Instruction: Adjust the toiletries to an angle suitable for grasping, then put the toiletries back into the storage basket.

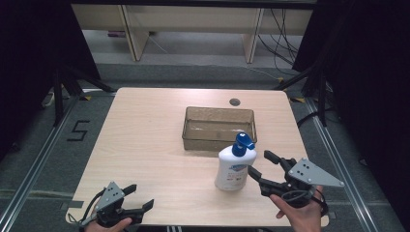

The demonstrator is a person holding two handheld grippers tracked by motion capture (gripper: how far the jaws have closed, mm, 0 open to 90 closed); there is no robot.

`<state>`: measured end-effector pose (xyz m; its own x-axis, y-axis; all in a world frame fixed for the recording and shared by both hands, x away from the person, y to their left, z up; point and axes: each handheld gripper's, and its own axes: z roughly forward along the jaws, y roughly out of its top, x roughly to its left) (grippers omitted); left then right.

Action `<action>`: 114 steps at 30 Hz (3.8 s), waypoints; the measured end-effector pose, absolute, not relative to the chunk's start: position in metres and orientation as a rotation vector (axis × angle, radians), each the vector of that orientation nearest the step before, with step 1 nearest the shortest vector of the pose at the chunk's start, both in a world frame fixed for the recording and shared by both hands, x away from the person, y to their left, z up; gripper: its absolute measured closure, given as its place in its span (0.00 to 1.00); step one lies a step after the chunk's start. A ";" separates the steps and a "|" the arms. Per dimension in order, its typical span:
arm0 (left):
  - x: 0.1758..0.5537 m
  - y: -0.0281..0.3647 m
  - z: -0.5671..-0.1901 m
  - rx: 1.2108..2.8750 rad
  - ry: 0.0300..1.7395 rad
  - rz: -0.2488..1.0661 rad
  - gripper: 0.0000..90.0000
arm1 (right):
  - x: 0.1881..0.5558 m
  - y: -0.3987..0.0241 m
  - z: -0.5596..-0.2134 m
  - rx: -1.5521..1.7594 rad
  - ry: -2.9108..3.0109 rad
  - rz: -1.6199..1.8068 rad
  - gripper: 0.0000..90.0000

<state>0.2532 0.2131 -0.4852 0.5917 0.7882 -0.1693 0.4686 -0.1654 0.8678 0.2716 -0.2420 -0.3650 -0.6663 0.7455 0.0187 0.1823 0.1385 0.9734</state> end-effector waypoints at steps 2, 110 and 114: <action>0.253 0.213 -0.485 1.812 1.027 0.396 0.19 | 0.274 -0.240 -0.364 0.883 1.942 1.553 0.36; 0.254 0.207 -0.484 1.828 0.986 0.380 0.21 | 0.343 -0.196 -0.327 0.783 1.875 1.720 0.73; 0.254 0.208 -0.484 1.821 0.999 0.385 0.21 | 0.350 -0.199 -0.320 0.794 1.867 1.731 0.73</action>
<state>0.2536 0.2079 -0.4844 0.6107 0.7740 -0.1672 0.4619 -0.1766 0.8692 0.3497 -0.1993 -0.3199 -0.7222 0.6902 0.0458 0.0978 0.0363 0.9945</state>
